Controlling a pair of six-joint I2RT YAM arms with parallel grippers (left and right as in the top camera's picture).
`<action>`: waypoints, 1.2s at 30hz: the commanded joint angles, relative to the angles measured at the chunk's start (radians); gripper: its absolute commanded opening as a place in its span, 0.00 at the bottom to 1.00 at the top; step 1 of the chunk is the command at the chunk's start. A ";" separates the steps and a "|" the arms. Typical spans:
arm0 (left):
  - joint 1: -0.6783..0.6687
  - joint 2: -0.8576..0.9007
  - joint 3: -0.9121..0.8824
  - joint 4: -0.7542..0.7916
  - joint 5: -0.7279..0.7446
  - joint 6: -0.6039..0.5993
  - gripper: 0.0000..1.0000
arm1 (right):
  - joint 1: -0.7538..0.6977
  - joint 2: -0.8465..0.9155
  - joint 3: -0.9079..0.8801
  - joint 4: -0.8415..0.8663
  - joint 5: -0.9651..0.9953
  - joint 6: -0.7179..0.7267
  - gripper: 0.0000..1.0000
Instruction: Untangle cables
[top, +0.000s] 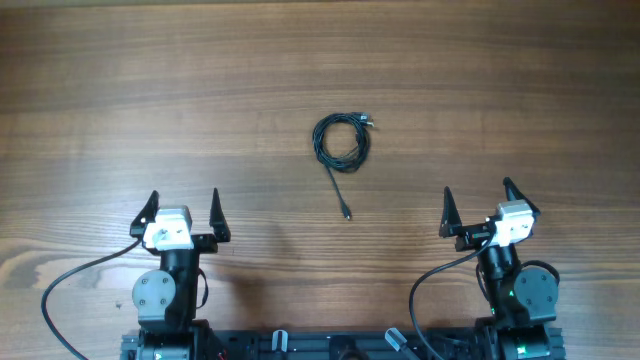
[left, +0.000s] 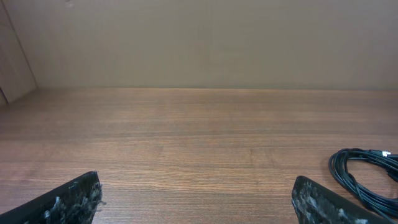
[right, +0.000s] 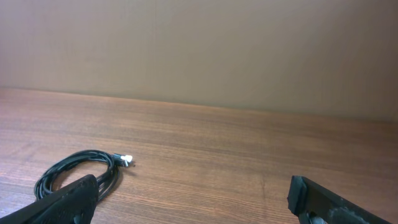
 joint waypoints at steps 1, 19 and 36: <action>-0.006 -0.003 -0.010 0.004 -0.002 0.019 1.00 | -0.006 -0.012 -0.002 0.002 -0.017 0.014 1.00; -0.006 -0.003 -0.010 0.005 -0.002 0.023 1.00 | -0.006 -0.012 -0.002 0.002 -0.017 0.014 1.00; -0.006 -0.003 -0.010 0.008 0.013 0.019 1.00 | -0.006 -0.012 -0.002 0.002 -0.017 0.014 1.00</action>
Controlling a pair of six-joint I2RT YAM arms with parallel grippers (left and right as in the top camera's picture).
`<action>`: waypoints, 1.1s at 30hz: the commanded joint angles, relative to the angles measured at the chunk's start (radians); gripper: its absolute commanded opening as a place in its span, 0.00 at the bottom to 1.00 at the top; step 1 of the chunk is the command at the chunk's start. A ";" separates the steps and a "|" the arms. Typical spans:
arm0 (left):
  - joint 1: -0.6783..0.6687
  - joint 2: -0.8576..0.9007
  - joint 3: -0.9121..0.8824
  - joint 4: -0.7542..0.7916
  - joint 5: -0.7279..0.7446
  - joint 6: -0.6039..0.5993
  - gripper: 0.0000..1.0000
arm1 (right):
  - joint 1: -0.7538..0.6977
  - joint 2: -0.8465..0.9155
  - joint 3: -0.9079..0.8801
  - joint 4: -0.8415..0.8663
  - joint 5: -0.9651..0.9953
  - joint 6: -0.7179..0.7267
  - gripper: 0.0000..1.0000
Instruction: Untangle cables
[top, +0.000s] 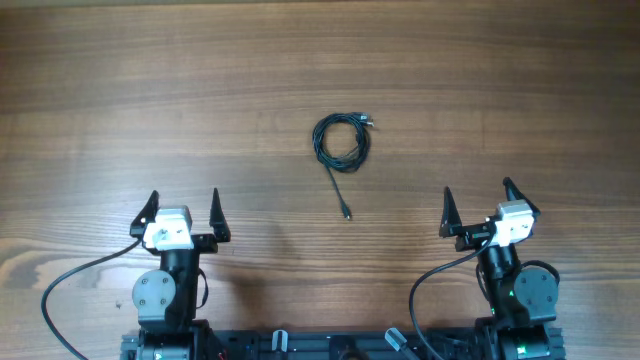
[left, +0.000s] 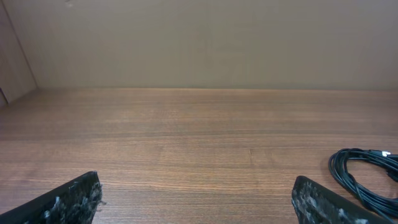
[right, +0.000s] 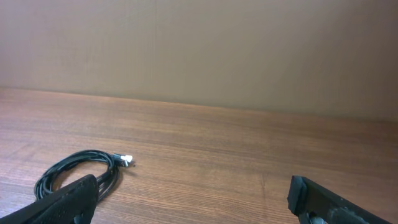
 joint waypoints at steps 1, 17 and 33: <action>-0.006 -0.003 -0.010 0.009 0.012 0.019 1.00 | -0.006 -0.012 -0.002 0.002 -0.016 0.014 1.00; -0.006 -0.003 -0.009 0.059 0.020 -0.130 1.00 | -0.006 -0.012 -0.002 0.002 -0.016 0.014 1.00; -0.006 0.094 0.388 -0.286 0.032 -0.197 1.00 | -0.006 -0.012 -0.002 0.002 -0.016 0.014 1.00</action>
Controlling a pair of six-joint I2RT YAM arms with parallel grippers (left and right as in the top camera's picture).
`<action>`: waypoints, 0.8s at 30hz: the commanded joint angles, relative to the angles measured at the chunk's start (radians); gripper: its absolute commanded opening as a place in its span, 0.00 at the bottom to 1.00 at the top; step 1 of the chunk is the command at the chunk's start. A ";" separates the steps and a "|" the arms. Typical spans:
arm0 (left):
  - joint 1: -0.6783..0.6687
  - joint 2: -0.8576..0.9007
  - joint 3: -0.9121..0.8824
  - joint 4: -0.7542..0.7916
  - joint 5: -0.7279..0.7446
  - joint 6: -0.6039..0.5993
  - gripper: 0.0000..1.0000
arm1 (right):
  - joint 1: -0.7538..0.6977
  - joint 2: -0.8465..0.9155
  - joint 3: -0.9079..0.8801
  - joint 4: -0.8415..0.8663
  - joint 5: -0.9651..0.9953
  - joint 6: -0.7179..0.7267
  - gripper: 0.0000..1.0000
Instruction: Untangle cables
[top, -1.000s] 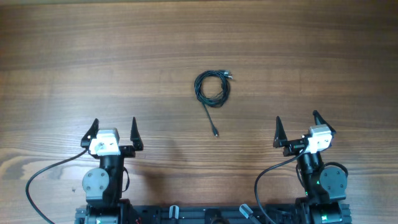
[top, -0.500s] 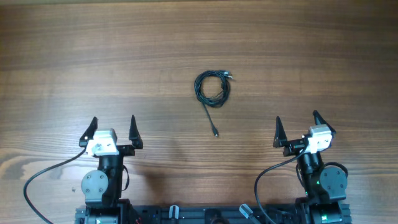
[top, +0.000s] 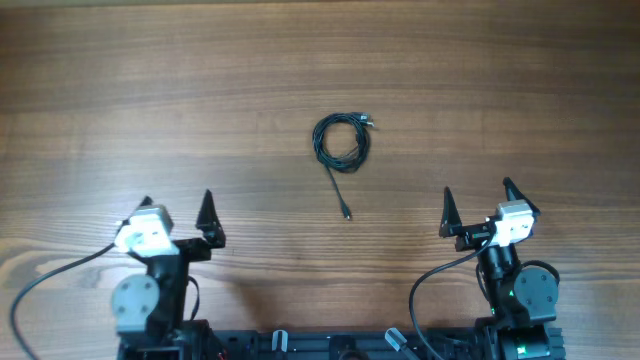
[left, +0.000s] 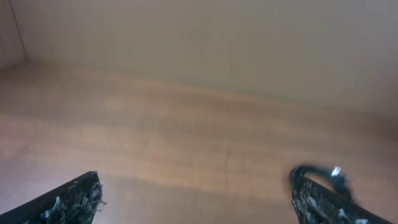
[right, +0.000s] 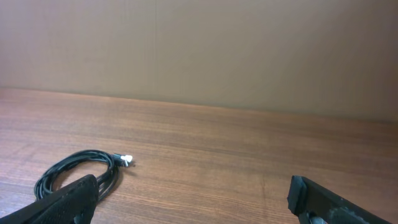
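Note:
A black cable (top: 341, 140) lies coiled in a small loop at the table's middle, one loose end with a plug (top: 346, 212) trailing toward the near edge. The coil also shows at the lower left of the right wrist view (right: 74, 174), its silver connector (right: 127, 160) beside it, and blurred at the right edge of the left wrist view (left: 323, 175). My left gripper (top: 175, 208) stands open near the front left, far from the cable. My right gripper (top: 476, 206) stands open at the front right, nothing between its fingers.
The wooden table (top: 150, 90) stretches bare around the coil. Both arm bases and their black supply cords (top: 60, 285) sit along the near edge. A plain wall (right: 199, 43) rises behind the table's far edge.
My left arm has shifted a little to the left and turned slightly; its wrist view is now blurred, with the coil further in from its right edge. The right arm and cable have not moved.
At both earlier moments both grippers stood open near the front edge and the cable lay coiled at the middle, unchanged. Now only my left arm has shifted, while the cable lies where it was.

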 joint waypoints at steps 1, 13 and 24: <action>-0.006 0.059 0.140 0.001 0.021 -0.029 1.00 | -0.006 -0.012 -0.002 0.001 -0.016 0.014 1.00; -0.006 0.461 0.565 -0.102 0.129 -0.012 1.00 | -0.006 -0.012 -0.002 0.001 -0.016 0.014 1.00; -0.006 1.011 1.190 -0.441 0.174 0.071 1.00 | -0.006 -0.012 -0.002 0.001 -0.016 0.014 1.00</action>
